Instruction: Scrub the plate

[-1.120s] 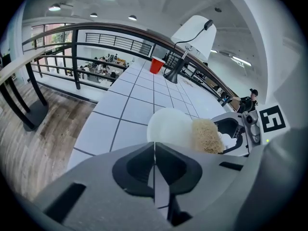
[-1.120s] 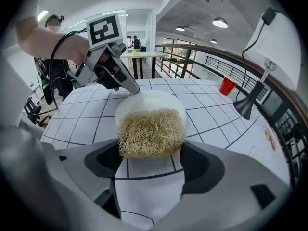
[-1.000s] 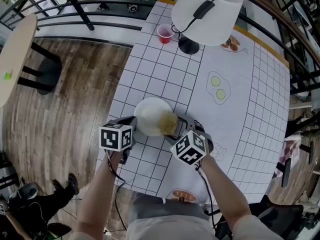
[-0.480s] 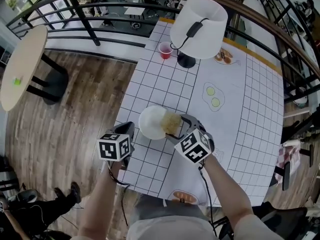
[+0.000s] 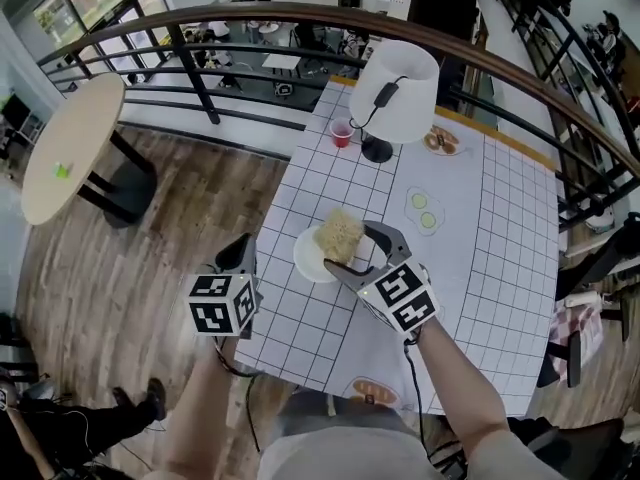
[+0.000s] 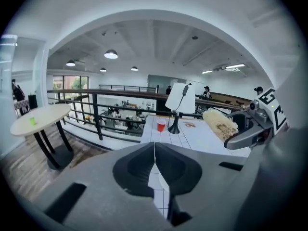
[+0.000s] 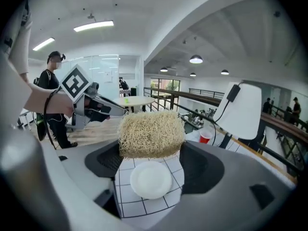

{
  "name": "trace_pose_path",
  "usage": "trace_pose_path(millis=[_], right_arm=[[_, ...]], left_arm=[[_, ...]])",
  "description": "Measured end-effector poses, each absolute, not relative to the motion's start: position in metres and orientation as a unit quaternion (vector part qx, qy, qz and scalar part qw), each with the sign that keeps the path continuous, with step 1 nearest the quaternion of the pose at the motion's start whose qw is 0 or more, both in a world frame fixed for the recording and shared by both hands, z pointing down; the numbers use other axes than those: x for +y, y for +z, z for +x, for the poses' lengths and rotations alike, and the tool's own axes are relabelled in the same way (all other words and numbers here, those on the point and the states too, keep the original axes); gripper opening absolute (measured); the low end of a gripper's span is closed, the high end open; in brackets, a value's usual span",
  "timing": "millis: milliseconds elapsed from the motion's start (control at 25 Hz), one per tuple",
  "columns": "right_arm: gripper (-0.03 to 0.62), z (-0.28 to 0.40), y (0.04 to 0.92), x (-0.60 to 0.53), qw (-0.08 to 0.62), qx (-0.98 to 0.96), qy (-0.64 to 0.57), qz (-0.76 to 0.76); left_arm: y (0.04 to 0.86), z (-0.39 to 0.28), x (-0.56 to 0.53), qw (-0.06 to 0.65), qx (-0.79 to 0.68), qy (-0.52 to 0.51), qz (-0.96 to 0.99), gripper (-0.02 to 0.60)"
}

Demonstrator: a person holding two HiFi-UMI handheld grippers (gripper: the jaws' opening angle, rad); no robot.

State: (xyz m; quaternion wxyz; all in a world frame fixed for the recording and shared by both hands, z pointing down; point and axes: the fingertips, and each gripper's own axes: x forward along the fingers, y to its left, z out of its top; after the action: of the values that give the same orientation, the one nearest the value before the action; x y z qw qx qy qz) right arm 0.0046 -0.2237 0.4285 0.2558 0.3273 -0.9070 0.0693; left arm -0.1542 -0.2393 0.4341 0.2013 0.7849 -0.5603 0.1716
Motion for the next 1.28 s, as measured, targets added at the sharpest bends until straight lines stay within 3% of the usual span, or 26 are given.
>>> trace_pose_path(millis=[600, 960, 1280], right_arm=[[0.367, -0.006, 0.217, -0.165, 0.089, -0.927, -0.044, 0.361], [0.367, -0.015, 0.144, -0.116, 0.01, -0.935, -0.072, 0.347], [0.367, -0.01, 0.122, -0.093, -0.005, -0.934, -0.087, 0.346]], left_arm=[[0.219, -0.148, -0.18, -0.044, -0.569, 0.098, 0.815, 0.015], [0.141, -0.16, -0.134, -0.098, -0.562, 0.047, 0.82, 0.015], [0.145, -0.156, -0.113, -0.123, -0.556, 0.071, 0.819, 0.015]])
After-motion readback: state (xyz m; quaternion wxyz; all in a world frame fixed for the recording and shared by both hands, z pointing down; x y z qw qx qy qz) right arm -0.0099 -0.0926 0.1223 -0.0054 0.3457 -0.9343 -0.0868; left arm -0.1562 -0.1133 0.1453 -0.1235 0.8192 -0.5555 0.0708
